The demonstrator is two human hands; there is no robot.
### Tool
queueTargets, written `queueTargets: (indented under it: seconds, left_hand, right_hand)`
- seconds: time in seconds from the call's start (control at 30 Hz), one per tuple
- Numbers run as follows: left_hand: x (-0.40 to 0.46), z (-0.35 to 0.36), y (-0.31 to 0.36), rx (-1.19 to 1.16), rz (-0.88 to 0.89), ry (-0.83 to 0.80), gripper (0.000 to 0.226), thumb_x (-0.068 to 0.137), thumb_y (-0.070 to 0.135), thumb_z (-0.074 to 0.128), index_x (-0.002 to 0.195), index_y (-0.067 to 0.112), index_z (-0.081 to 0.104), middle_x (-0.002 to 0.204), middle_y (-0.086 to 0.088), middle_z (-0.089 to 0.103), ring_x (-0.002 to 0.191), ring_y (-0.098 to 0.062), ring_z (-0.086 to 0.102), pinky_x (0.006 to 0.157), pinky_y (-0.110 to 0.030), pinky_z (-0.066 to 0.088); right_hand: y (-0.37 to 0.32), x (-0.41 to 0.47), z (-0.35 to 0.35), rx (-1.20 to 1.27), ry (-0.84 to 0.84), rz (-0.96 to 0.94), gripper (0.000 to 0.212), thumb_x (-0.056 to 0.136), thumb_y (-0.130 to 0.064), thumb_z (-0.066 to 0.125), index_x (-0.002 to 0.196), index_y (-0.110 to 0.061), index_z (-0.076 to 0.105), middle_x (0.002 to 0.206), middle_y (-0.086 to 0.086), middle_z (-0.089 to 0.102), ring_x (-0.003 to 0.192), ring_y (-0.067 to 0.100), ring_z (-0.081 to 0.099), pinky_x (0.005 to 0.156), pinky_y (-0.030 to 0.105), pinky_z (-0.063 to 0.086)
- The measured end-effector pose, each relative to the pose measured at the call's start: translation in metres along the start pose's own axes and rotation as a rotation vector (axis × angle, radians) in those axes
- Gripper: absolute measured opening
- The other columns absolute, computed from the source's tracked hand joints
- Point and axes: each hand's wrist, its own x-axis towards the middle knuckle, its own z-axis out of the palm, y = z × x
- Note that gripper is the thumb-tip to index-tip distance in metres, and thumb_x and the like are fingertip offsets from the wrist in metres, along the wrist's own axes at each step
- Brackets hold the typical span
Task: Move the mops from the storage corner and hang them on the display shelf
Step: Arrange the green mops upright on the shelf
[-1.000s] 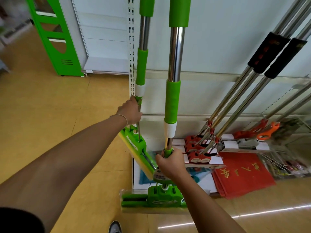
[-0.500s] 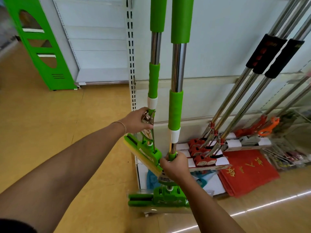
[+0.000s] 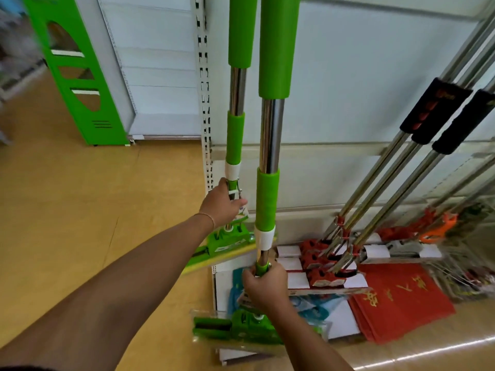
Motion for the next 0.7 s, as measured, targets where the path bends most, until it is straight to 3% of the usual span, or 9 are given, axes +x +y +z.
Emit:
queueTargets:
  seconds: [0.1,0.17,0.23,0.33,0.43,0.57,0.7]
  left_hand:
    - [0.013,-0.006,0.001,0.025,-0.016,-0.056,0.047,0.084,0.036,0.069,0.122,0.020,0.047,0.104,-0.004,0.066,0.092,-0.027,0.063,0.083,-0.040,0.053]
    - [0.018,-0.010,0.004,0.051,-0.001,-0.101,0.043,0.088,0.032,0.069,0.121,0.018,0.047,0.099,0.000,0.064,0.086,-0.023,0.061,0.078,-0.035,0.049]
    - [0.020,-0.011,0.008,0.100,0.029,-0.129,0.035,0.092,0.028,0.066,0.117,0.017,0.044,0.083,0.005,0.057,0.075,-0.020,0.055,0.070,-0.030,0.041]
    - [0.023,-0.008,0.010,0.168,0.064,-0.152,0.026,0.092,0.024,0.062,0.111,0.015,0.046,0.074,0.009,0.051,0.073,-0.021,0.054,0.066,-0.030,0.038]
    - [0.028,-0.009,0.012,0.248,0.074,-0.182,0.019,0.091,0.017,0.062,0.087,0.014,0.044,0.071,0.000,0.054,0.078,-0.029,0.059,0.063,-0.031,0.038]
    - [0.028,-0.011,0.016,0.311,0.096,-0.204,0.016,0.092,0.011,0.059,0.083,0.005,0.047,0.076,-0.021,0.055,0.083,-0.038,0.060,0.063,-0.039,0.044]
    - [0.026,-0.011,0.016,0.255,0.095,-0.178,0.018,0.090,0.020,0.063,0.091,0.011,0.048,0.069,0.000,0.049,0.071,-0.026,0.053,0.054,-0.027,0.034]
  right_hand:
    - [-0.001,0.010,-0.005,-0.002,-0.040,-0.020,0.028,0.081,-0.014,0.069,0.065,-0.016,0.047,0.060,0.000,0.047,0.050,0.009,0.043,0.047,0.018,0.037]
    - [-0.002,0.016,-0.006,0.010,-0.060,-0.017,0.029,0.081,-0.013,0.070,0.064,-0.017,0.047,0.058,-0.002,0.048,0.047,0.006,0.044,0.044,0.015,0.038]
    - [-0.003,0.020,-0.005,0.012,-0.061,-0.017,0.029,0.080,-0.014,0.070,0.063,-0.016,0.047,0.059,0.000,0.047,0.049,0.008,0.044,0.046,0.020,0.039]
    - [-0.002,0.023,-0.001,0.024,-0.060,-0.023,0.030,0.079,-0.014,0.069,0.061,-0.016,0.045,0.060,0.003,0.047,0.056,0.014,0.045,0.054,0.030,0.039]
    - [-0.005,0.025,0.002,0.024,-0.069,-0.032,0.033,0.081,-0.012,0.069,0.060,-0.018,0.044,0.058,-0.002,0.046,0.053,0.011,0.043,0.053,0.025,0.039]
    - [-0.008,0.026,0.006,0.033,-0.078,-0.019,0.027,0.082,-0.014,0.068,0.065,-0.019,0.048,0.061,-0.003,0.049,0.058,0.011,0.048,0.056,0.025,0.042]
    - [-0.011,0.027,0.013,0.040,-0.063,-0.025,0.024,0.081,-0.013,0.069,0.067,-0.017,0.050,0.061,-0.001,0.050,0.058,0.012,0.049,0.056,0.025,0.043]
